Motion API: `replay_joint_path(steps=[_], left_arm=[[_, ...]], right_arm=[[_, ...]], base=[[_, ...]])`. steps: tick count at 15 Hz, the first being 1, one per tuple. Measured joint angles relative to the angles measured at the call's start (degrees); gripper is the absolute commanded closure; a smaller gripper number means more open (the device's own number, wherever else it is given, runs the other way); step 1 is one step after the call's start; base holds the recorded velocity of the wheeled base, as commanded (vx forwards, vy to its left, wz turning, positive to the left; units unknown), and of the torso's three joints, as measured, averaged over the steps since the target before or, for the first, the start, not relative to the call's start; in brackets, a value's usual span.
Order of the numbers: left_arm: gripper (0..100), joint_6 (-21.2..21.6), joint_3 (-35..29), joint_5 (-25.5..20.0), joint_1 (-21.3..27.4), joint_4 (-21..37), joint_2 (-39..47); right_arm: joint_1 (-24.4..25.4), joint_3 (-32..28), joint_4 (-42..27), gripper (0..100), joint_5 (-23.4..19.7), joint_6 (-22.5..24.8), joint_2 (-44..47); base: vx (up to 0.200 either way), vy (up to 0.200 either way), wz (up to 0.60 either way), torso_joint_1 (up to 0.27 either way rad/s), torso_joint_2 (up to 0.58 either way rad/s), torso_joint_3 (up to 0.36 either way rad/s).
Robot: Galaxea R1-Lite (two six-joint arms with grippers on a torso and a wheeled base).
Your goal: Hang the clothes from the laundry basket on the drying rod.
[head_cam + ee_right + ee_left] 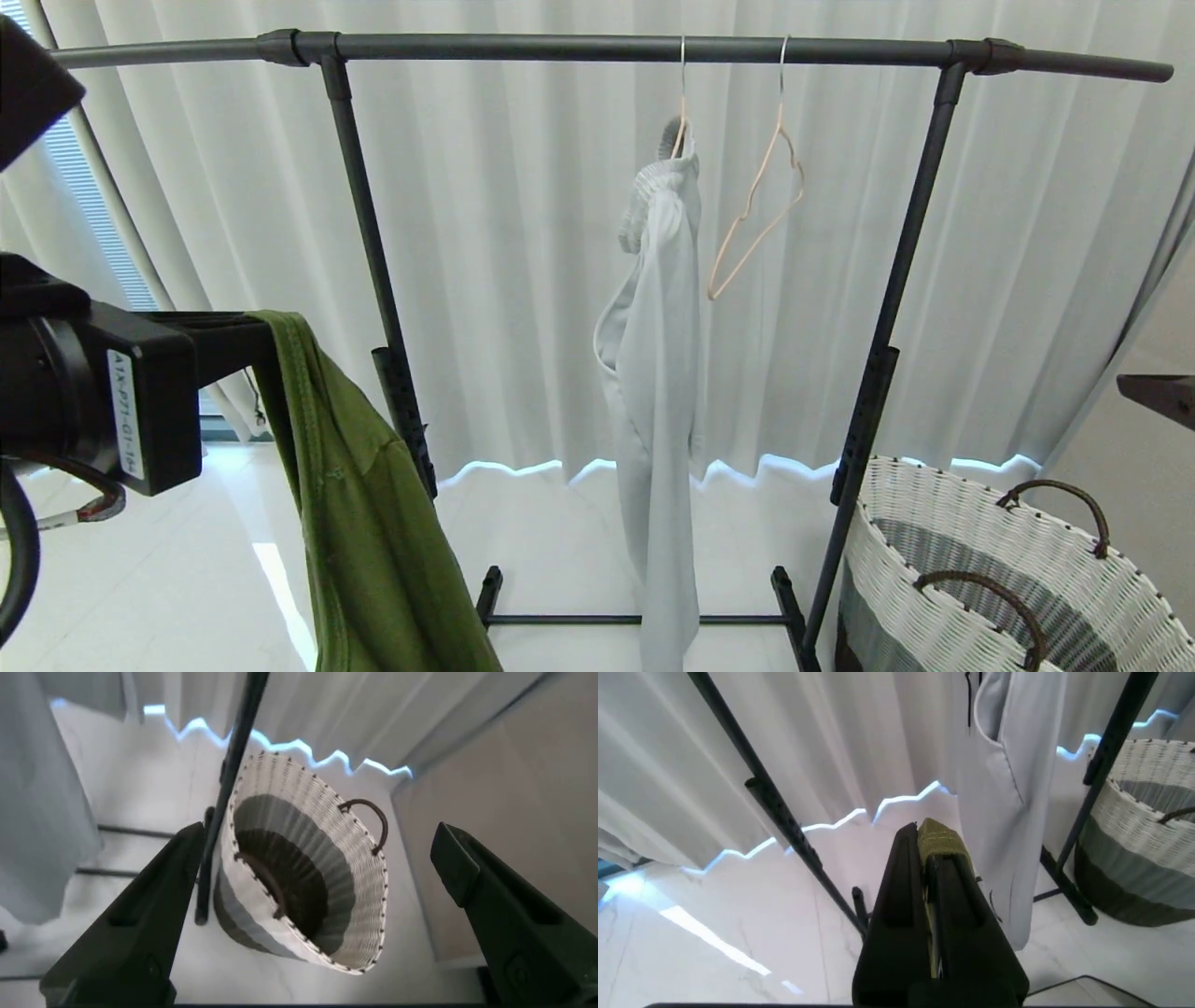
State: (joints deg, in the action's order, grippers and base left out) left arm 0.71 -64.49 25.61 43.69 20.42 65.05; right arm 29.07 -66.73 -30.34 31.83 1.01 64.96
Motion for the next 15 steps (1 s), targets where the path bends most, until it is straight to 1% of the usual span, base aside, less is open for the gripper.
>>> replay_joint_path(steps=[2,5,7,8,9,11,15], left_arm=[[100,0.0,0.3,0.0,0.0,-0.1,-0.1],[100,0.4,1.7,0.7,0.0,-2.3,-0.2],[100,3.0,3.3,1.6,0.0,-5.4,-0.2],[100,4.3,4.3,1.8,0.0,-7.0,-0.3],[100,5.9,5.6,1.8,0.0,-9.8,-0.4],[100,8.2,8.0,1.8,-0.8,-13.4,-0.5],[100,8.6,9.2,1.8,-1.5,-14.0,-0.5]], right_arm=[[-0.6,0.1,0.0,0,-0.1,-1.3,-0.1],[-0.8,0.2,0.1,0,-0.1,-2.2,0.0],[-0.9,0.2,0.0,0,-0.1,-2.3,0.0],[-0.8,0.2,0.0,0,0.0,-2.3,0.1],[-0.8,0.5,0.1,0,0.1,-2.2,0.2],[-1.2,1.5,0.1,0,0.4,-1.8,0.4],[-1.9,2.0,0.6,0,0.4,-1.8,0.3]], base=[[0.000,0.000,0.60,0.098,-0.42,-0.308],[0.000,0.000,0.60,0.136,-0.44,-0.318],[0.000,0.000,0.60,0.156,-0.46,-0.312],[0.000,0.000,0.00,0.168,-0.49,-0.320],[0.000,0.000,0.00,0.163,-0.45,-0.286],[0.000,0.000,0.00,0.063,-0.20,-0.129],[0.000,0.000,0.00,0.008,-0.02,-0.014]])
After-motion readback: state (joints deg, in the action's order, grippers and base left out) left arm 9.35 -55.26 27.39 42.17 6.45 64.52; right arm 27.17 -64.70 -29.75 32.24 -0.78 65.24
